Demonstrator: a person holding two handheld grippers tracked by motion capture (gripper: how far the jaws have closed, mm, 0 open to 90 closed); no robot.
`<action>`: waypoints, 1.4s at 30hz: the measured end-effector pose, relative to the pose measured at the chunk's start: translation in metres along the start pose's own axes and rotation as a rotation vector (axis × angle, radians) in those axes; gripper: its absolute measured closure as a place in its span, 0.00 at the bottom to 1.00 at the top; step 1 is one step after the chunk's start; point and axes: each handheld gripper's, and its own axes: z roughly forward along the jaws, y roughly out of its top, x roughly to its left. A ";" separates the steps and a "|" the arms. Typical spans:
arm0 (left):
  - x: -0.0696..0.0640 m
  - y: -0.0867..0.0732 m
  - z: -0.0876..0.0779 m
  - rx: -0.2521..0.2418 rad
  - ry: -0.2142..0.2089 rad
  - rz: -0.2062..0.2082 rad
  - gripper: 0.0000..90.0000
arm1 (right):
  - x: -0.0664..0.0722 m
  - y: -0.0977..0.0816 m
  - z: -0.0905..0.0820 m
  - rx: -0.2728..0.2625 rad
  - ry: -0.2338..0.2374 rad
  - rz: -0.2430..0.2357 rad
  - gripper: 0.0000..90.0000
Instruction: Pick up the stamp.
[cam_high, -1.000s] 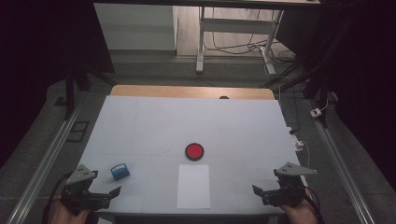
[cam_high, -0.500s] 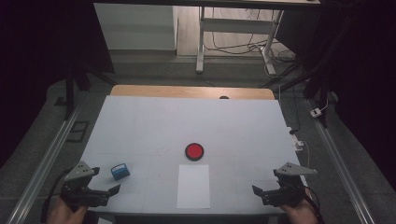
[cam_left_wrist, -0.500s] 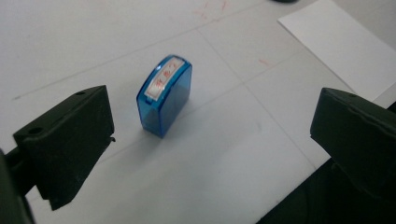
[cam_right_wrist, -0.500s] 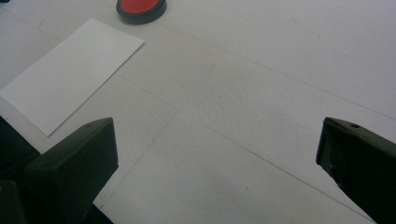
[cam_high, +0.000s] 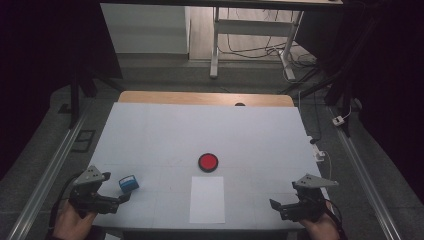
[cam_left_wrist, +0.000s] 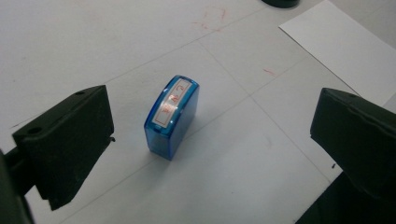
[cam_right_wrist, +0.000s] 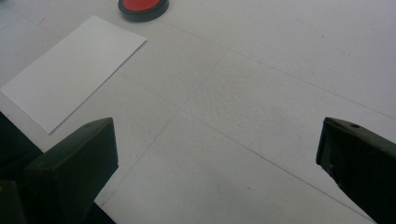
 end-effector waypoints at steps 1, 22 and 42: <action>0.001 0.000 0.001 0.001 -0.003 -0.002 0.00 | 0.000 0.000 0.000 0.002 -0.001 -0.002 0.00; 0.028 0.018 0.035 0.102 -0.075 0.065 0.03 | 0.000 0.000 0.001 0.010 0.006 -0.009 0.00; 0.028 0.017 0.048 0.217 -0.037 0.220 0.37 | 0.002 0.001 0.002 0.021 0.011 -0.028 0.01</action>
